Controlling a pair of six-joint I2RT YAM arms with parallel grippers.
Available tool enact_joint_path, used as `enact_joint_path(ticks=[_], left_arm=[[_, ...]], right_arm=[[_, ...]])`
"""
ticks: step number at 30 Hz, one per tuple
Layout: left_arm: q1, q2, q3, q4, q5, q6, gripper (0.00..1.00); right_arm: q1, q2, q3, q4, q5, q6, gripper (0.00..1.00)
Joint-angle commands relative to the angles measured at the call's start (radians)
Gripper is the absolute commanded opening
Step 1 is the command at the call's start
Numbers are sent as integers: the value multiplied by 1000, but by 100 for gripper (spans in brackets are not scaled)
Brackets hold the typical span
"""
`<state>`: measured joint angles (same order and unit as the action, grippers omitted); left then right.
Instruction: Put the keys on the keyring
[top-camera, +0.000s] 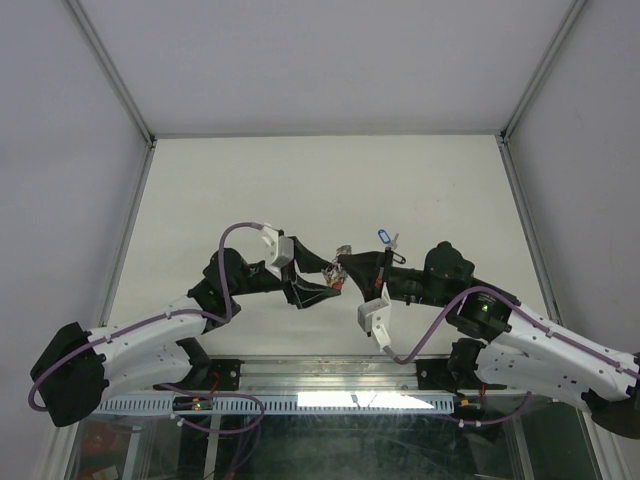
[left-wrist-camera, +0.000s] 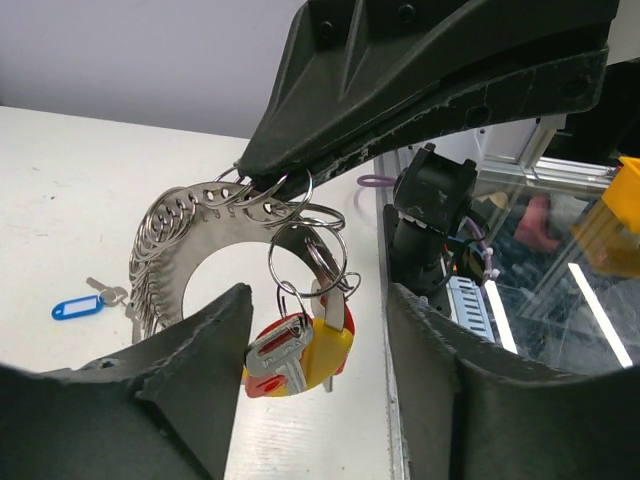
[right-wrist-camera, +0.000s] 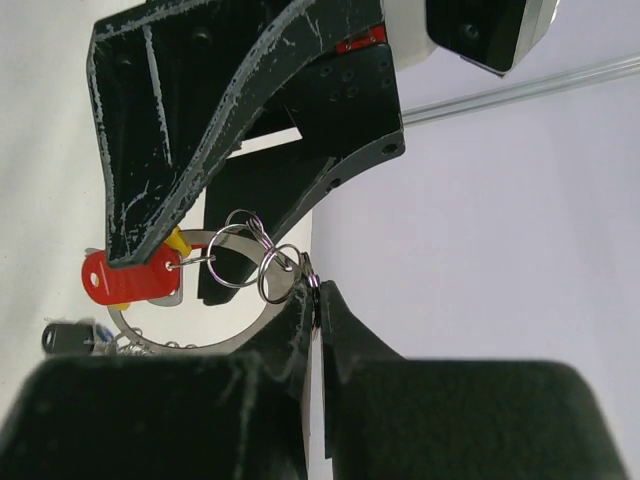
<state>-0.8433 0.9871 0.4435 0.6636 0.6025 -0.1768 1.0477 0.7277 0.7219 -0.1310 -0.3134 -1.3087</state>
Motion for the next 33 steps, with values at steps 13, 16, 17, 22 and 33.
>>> enact_joint_path(ticks=[13, 16, 17, 22, 33], left_arm=[[-19, -22, 52, 26, -100, 16, 22], [-19, -37, 52, 5, -121, 33, 13], [-19, -42, 52, 0, -126, 40, 10], [-19, -67, 58, -49, -153, 73, 0], [-19, -97, 75, -136, -189, 149, 0]], right_arm=[[4, -14, 6, 67, 2, -8, 0], [2, -14, 9, 60, 0, 16, 0], [4, -14, 10, 60, 0, 28, 0], [4, -11, 23, 62, 13, 112, 0], [3, 14, 57, 81, 37, 425, 0]])
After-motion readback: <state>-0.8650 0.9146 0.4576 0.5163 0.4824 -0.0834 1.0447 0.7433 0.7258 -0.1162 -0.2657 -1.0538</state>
